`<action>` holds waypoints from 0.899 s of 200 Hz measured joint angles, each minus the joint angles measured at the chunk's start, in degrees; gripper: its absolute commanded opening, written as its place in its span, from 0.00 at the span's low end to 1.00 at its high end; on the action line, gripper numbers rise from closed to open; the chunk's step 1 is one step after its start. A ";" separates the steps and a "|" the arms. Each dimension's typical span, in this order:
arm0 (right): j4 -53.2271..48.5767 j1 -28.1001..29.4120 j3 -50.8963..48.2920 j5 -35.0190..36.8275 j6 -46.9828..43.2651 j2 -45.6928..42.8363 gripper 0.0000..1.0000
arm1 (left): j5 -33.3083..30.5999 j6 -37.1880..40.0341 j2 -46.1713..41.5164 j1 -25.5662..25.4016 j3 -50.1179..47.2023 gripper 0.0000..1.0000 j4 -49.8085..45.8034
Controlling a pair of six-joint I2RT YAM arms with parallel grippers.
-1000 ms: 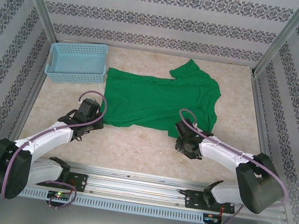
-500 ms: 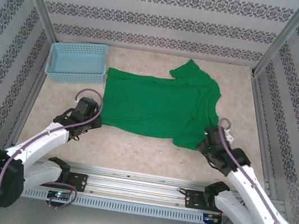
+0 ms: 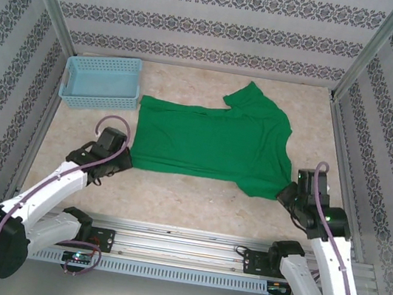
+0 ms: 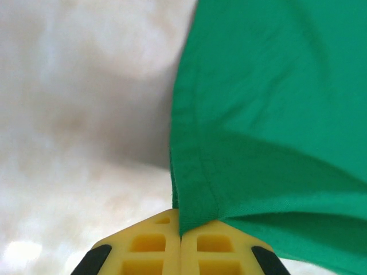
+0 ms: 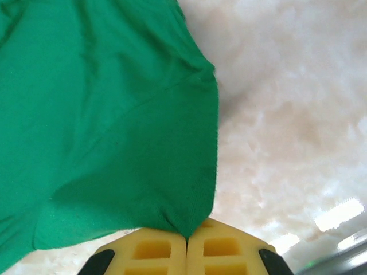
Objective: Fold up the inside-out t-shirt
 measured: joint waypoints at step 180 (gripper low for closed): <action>11.87 -0.02 13.44 3.43 -6.51 29.99 0.00 | -5.42 -2.32 26.64 -1.22 17.25 0.03 -0.74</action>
